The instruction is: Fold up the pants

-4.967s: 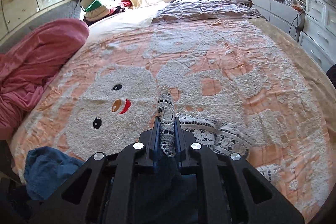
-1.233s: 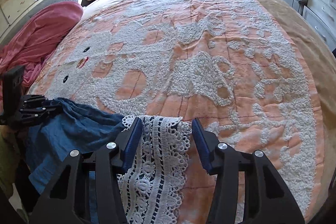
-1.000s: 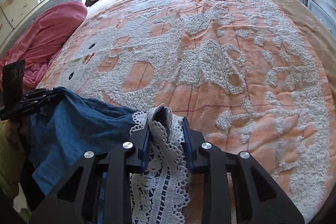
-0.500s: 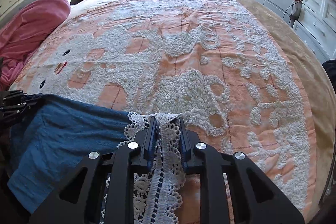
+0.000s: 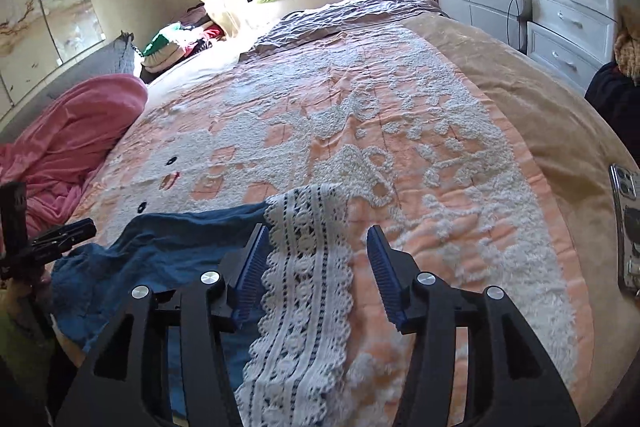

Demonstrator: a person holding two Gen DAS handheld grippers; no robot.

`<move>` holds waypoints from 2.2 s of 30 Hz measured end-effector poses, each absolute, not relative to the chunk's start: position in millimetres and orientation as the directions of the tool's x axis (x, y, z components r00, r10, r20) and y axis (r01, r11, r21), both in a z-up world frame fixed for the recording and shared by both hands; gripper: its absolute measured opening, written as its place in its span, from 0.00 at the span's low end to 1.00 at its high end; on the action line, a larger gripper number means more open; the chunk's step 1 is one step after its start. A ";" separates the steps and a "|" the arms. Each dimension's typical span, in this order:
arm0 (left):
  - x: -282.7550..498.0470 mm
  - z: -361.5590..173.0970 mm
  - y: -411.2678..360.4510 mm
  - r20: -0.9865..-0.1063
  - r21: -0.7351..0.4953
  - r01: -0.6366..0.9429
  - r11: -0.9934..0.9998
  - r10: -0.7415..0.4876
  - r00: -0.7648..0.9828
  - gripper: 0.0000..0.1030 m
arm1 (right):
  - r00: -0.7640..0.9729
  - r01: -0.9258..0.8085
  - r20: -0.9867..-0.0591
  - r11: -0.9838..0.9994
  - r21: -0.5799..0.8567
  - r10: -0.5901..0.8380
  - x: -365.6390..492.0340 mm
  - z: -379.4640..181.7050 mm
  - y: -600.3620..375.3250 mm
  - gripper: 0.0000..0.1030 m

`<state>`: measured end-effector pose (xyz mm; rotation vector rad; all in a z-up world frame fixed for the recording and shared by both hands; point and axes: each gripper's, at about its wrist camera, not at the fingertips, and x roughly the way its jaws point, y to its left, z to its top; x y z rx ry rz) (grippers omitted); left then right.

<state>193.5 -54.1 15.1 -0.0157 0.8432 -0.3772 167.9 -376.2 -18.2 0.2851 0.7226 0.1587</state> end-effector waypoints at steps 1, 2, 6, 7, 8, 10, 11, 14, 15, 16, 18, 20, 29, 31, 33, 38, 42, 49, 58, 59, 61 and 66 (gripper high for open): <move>180.2 16.5 -50.9 -0.720 -0.161 0.319 0.934 -0.333 0.610 0.43 | 0.737 -0.044 -0.630 0.948 0.315 0.244 156.2 -17.8 -374.4 0.50; 167.9 16.9 -49.1 -0.712 -0.164 0.327 0.931 -0.341 0.614 0.43 | 0.736 -0.046 -0.630 0.947 0.319 0.248 145.8 -18.2 -372.1 0.50; 118.9 14.7 -46.4 -0.705 -0.129 0.351 0.927 -0.335 0.625 0.44 | 0.701 -0.040 -0.664 0.944 0.326 0.259 110.5 -26.5 -363.0 0.50; 109.3 12.7 -46.3 -0.706 -0.122 0.355 0.927 -0.332 0.625 0.44 | 0.691 -0.028 -0.678 0.946 0.322 0.252 105.1 -29.4 -362.0 0.50; 100.7 11.2 -46.3 -0.711 -0.113 0.357 0.927 -0.327 0.623 0.44 | 0.683 -0.016 -0.688 0.947 0.322 0.245 99.2 -32.8 -361.5 0.50; 85.6 7.6 -47.6 -0.719 -0.090 0.377 0.922 -0.322 0.615 0.44 | 0.664 0.000 -0.707 0.945 0.327 0.245 91.7 -40.3 -358.7 0.50; 81.3 5.9 -48.5 -0.725 -0.070 0.370 0.926 -0.302 0.619 0.44 | 0.656 0.008 -0.715 0.945 0.327 0.242 89.5 -44.5 -358.5 0.50; 74.9 1.3 -49.4 -0.739 -0.067 0.364 0.929 -0.291 0.608 0.44 | 0.626 0.046 -0.744 0.941 0.335 0.234 91.2 -58.4 -360.5 0.50; 73.6 -0.3 -51.0 -0.742 -0.056 0.362 0.930 -0.282 0.609 0.44 | 0.622 0.047 -0.745 0.938 0.343 0.241 92.6 -61.0 -360.8 0.50; 72.2 -2.5 -53.6 -0.744 -0.030 0.358 0.933 -0.261 0.616 0.44 | 0.614 0.045 -0.750 0.937 0.346 0.247 94.3 -63.1 -359.5 0.49; 72.8 -8.7 -56.7 -0.760 -0.008 0.344 0.939 -0.229 0.608 0.44 | 0.594 0.036 -0.761 0.937 0.347 0.259 97.7 -66.9 -354.4 0.39; 73.0 -18.7 -60.4 -0.786 0.010 0.333 0.943 -0.198 0.585 0.46 | 0.591 0.012 -0.769 0.951 0.309 0.243 97.3 -66.3 -346.1 0.30; 66.7 -27.5 -29.7 -0.803 0.049 0.259 0.965 -0.117 0.584 0.46 | 0.613 0.002 -0.770 0.974 0.224 0.176 84.5 -56.8 -355.5 0.14; 67.0 -33.1 -20.3 -0.813 0.009 0.255 0.967 -0.141 0.564 0.46 | 0.587 0.011 -0.788 0.971 0.238 0.187 87.5 -65.4 -355.8 0.15; 65.9 -32.8 -17.1 -0.811 -0.009 0.254 0.967 -0.155 0.565 0.46 | 0.585 0.017 -0.792 0.974 0.228 0.175 88.7 -64.7 -354.1 0.16; 68.0 -34.7 -17.6 -0.807 0.002 0.262 0.965 -0.153 0.571 0.46 | 0.581 0.024 -0.798 0.977 0.210 0.157 89.1 -65.5 -351.7 0.21; 65.7 -31.5 -18.0 -0.799 -0.003 0.262 0.965 -0.160 0.579 0.47 | 0.593 0.046 -0.794 0.979 0.200 0.135 86.2 -61.9 -350.0 0.34; 57.5 -11.0 -24.3 -0.766 -0.018 0.278 0.960 -0.192 0.614 0.58 | 0.684 0.059 -0.729 0.996 0.065 0.008 63.3 -29.6 -331.4 0.46; 43.6 21.3 -39.3 -0.719 -0.033 0.320 0.947 -0.244 0.651 0.70 | 0.755 0.029 -0.655 1.000 -0.010 -0.029 45.5 6.0 -308.2 0.58; 42.7 24.4 -40.4 -0.715 -0.034 0.323 0.946 -0.249 0.653 0.72 | 0.759 0.023 -0.650 1.000 -0.012 -0.025 44.3 8.8 -305.7 0.59; 41.1 29.6 -43.6 -0.709 -0.032 0.332 0.943 -0.256 0.657 0.73 | 0.769 0.017 -0.639 1.000 -0.019 -0.026 41.0 13.9 -301.7 0.61; 39.8 39.7 -56.5 -0.698 -0.032 0.355 0.934 -0.275 0.661 0.78 | 0.785 0.000 -0.619 1.000 -0.018 -0.011 34.8 22.9 -292.3 0.67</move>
